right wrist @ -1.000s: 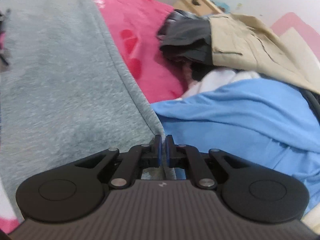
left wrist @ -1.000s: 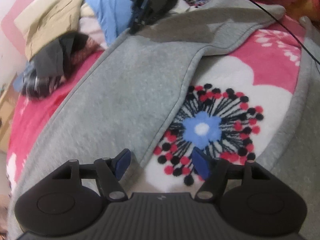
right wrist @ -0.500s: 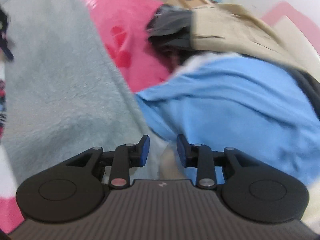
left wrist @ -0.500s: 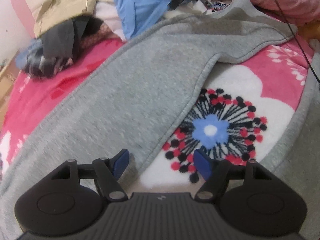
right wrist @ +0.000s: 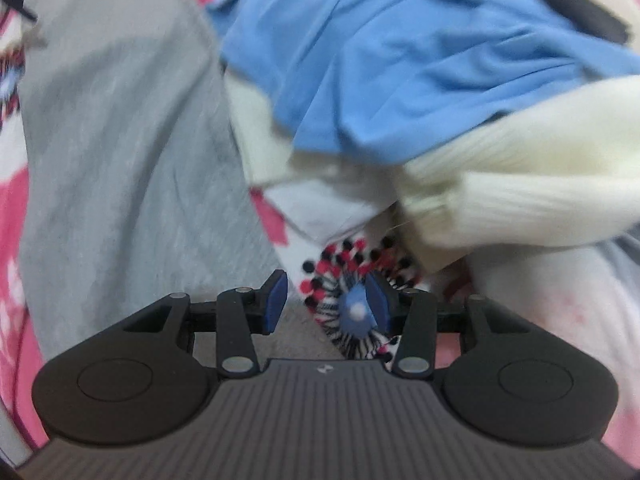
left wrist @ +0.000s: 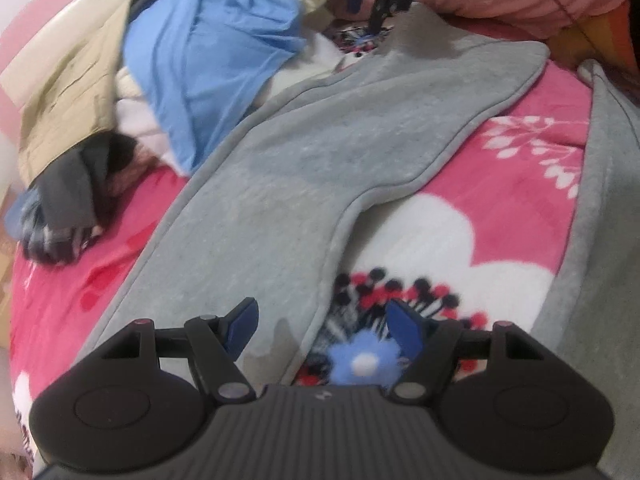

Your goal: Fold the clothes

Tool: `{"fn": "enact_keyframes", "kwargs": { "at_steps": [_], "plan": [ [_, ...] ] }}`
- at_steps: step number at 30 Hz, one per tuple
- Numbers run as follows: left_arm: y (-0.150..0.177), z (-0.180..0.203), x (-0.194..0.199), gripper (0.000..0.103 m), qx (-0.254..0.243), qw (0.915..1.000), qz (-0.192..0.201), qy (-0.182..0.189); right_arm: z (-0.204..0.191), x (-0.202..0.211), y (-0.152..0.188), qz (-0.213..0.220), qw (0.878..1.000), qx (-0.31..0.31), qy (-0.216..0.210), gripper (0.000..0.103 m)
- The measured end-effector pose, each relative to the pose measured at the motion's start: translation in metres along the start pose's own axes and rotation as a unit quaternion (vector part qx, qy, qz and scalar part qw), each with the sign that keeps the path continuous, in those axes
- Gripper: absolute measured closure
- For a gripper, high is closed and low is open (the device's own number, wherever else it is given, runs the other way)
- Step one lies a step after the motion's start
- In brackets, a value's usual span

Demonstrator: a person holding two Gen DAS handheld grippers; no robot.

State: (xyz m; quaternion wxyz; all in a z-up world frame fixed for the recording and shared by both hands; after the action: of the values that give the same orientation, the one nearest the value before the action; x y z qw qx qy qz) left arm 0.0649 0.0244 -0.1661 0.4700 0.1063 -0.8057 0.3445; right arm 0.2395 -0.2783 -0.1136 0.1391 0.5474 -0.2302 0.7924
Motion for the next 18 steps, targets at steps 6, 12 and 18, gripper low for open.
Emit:
{"fn": "enact_keyframes", "kwargs": {
  "at_steps": [6,12,18],
  "plan": [
    [0.000,0.005,-0.010,0.031,0.002,0.9999,-0.009,0.010,-0.023,-0.019,0.006,-0.018,0.996,0.070,-0.052,0.060],
    [0.002,-0.007,-0.014,0.031,0.042,0.9989,-0.021,0.005,-0.037,-0.035,0.015,-0.035,0.993,0.113,-0.029,0.059],
    [0.003,-0.010,-0.007,0.031,0.050,0.9986,-0.019,-0.001,-0.025,-0.051,0.006,-0.061,0.994,0.058,-0.076,0.059]
  ]
}}
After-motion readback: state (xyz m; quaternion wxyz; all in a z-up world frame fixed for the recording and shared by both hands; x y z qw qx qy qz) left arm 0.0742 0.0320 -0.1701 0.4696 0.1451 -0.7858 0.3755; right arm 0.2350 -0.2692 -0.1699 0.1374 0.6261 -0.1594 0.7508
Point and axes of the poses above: each gripper's, at about its wrist camera, not at the fingertips, and x roughly against the way its jaws point, z to its right, y to its underside, the point moved 1 cm from there along -x, roughly the way its jaws point, and after that the axes turned 3 degrees about -y, right-handed, at the moved point
